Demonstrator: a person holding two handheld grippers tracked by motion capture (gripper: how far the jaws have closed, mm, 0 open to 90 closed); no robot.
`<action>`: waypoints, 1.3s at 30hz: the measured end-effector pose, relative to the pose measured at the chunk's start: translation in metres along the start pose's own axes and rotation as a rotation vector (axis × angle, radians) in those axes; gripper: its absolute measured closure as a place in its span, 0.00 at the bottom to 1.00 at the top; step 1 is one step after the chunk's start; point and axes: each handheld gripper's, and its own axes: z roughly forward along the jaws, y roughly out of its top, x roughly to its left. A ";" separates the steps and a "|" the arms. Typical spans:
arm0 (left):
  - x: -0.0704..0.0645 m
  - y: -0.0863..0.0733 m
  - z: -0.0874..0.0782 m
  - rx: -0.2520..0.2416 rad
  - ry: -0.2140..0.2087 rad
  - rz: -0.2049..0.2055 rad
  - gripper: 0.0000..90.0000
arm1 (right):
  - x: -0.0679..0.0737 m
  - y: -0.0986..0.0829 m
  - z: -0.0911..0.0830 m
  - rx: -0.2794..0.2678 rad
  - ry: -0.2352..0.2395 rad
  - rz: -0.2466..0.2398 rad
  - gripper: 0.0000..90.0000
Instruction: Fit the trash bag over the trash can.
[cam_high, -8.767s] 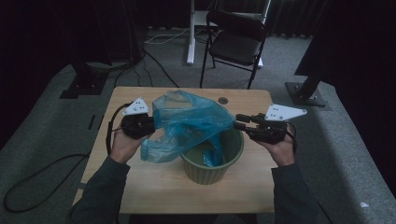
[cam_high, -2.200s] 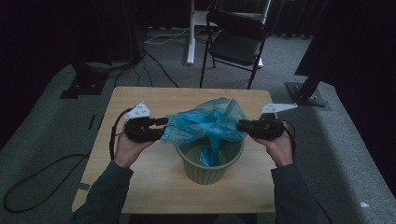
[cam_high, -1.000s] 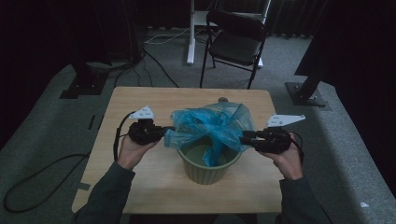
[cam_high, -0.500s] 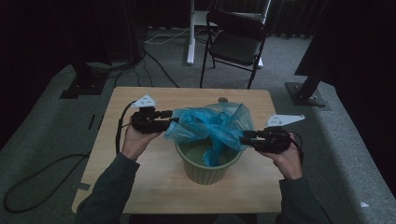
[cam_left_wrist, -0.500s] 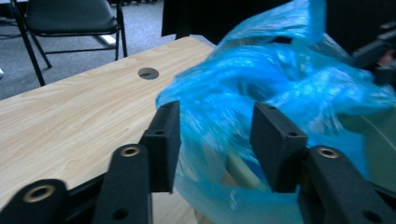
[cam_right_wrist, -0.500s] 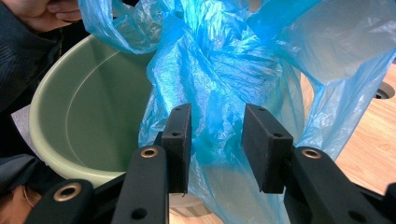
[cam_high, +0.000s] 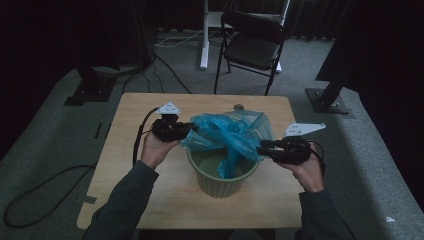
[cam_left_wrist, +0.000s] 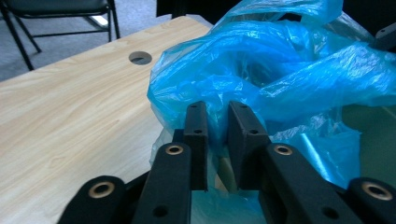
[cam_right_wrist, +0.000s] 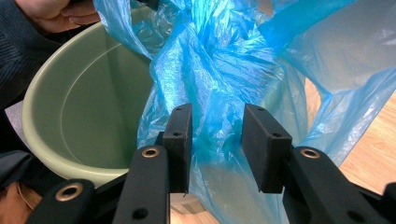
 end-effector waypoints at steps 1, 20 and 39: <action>0.000 0.000 -0.003 -0.018 -0.008 -0.008 0.92 | 0.000 0.000 0.000 0.000 -0.001 0.001 0.72; 0.002 -0.038 -0.033 -0.033 -0.093 -0.100 1.00 | 0.011 -0.016 -0.013 -0.021 0.061 -0.001 0.96; -0.006 -0.050 -0.035 -0.039 -0.160 -0.149 1.00 | 0.015 -0.032 -0.006 -0.001 0.109 0.000 1.00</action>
